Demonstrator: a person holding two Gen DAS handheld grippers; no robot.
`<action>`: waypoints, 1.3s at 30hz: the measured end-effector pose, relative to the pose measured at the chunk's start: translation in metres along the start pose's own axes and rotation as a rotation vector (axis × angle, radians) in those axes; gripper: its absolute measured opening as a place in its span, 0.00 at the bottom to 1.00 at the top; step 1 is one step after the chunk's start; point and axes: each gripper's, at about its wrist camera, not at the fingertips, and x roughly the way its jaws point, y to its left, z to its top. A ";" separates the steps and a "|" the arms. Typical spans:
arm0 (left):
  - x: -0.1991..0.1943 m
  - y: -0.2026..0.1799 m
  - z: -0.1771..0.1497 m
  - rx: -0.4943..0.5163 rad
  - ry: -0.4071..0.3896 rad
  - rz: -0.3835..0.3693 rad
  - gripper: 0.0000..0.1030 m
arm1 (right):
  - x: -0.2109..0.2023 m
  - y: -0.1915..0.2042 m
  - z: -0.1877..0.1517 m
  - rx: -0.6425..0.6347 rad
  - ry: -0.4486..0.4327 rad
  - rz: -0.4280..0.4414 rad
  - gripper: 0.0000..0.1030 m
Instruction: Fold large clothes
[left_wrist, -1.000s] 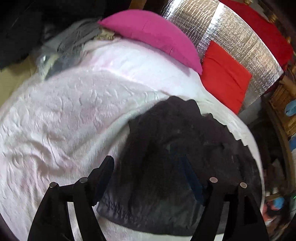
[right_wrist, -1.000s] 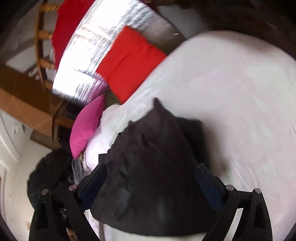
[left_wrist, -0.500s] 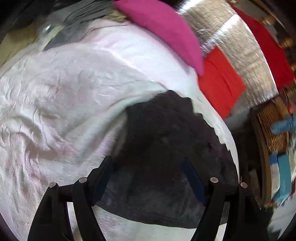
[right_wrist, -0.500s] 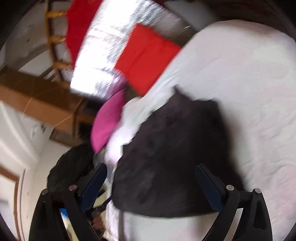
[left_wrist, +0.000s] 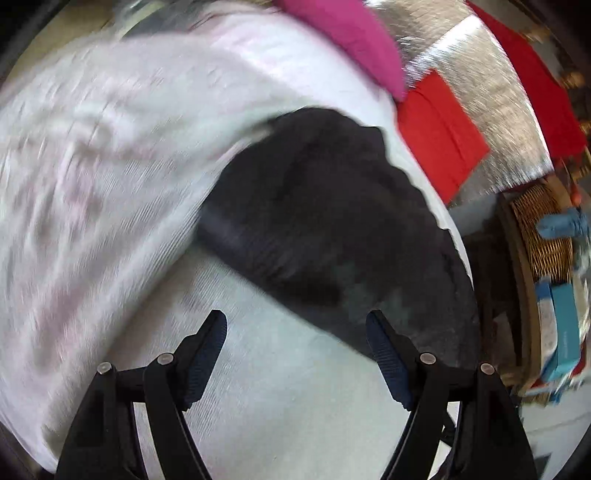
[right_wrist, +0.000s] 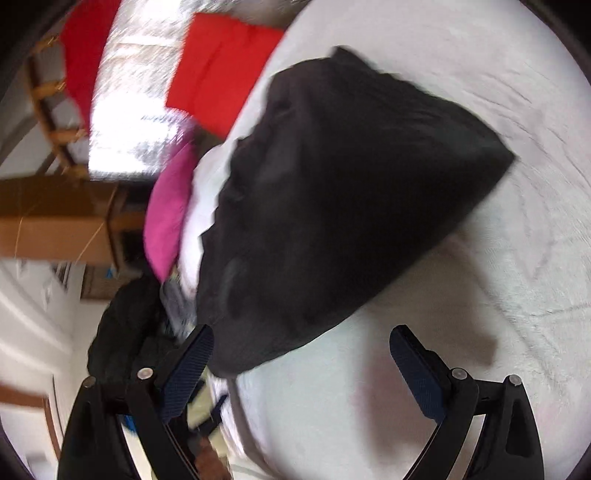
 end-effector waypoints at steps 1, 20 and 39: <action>0.004 0.007 0.000 -0.052 0.012 -0.031 0.76 | 0.000 -0.005 0.003 0.026 -0.021 0.006 0.95; 0.053 0.027 0.024 -0.376 -0.109 -0.287 0.76 | 0.018 -0.012 0.036 0.093 -0.267 0.046 0.83; -0.014 0.000 -0.010 -0.115 -0.136 -0.163 0.27 | -0.046 0.015 -0.003 -0.127 -0.305 -0.096 0.35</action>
